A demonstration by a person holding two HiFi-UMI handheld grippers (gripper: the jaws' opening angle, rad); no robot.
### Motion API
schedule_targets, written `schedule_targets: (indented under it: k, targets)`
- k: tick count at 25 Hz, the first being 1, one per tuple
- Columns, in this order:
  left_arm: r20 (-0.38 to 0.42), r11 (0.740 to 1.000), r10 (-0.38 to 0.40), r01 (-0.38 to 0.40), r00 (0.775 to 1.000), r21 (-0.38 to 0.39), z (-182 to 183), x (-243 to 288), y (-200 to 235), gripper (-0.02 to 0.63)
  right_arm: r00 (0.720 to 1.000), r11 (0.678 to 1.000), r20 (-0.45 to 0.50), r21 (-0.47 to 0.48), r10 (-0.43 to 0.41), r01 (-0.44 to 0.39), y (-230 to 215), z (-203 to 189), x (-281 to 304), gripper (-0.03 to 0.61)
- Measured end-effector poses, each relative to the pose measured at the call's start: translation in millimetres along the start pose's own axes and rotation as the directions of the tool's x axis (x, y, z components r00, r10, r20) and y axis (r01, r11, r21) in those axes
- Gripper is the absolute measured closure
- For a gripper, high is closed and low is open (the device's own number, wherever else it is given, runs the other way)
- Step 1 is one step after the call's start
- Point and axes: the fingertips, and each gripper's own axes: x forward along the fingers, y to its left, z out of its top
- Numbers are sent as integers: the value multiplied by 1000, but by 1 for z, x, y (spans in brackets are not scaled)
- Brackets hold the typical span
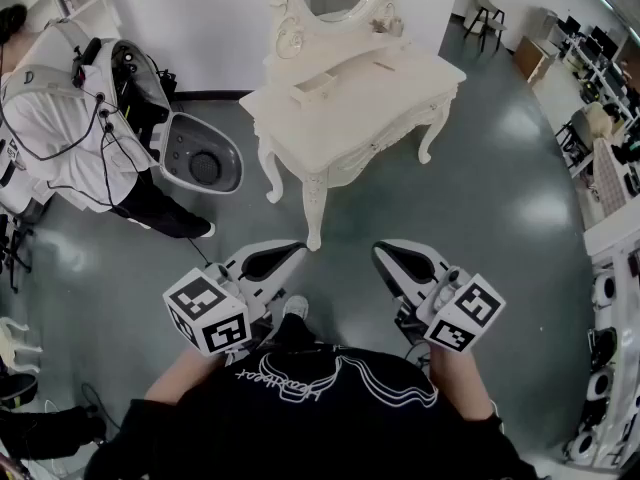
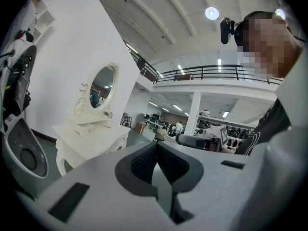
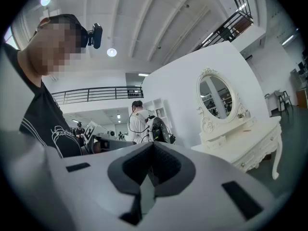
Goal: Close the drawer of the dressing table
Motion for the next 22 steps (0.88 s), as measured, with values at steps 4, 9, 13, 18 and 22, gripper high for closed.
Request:
schedule_targets:
  k: [4,9,13,18,22]
  targets:
    - [3,1000,7,-7,1000,-1,-9,9,11,611,1000,1000,-29,-1,7,-7,-14,-15,4,575]
    - [6,1000,26,-26,1000,12,3,-9,-8,611,1000,1000,-11,4,2,-2,6,-1,-4,574]
    - [5,999,36,-36,999,22,3,-13,-11,611,1000,1000,-6,-10,18,-18,14,1,-6,454]
    - [18,998,51,-51,999,23,8,-16,-7,611,999,999,-3,-34,38,-38,17,5,-2,310]
    - [35,998,59,-60,998,18,11,-17,3,611,1000,999,-14,-40,20,-20,6,6,7,279]
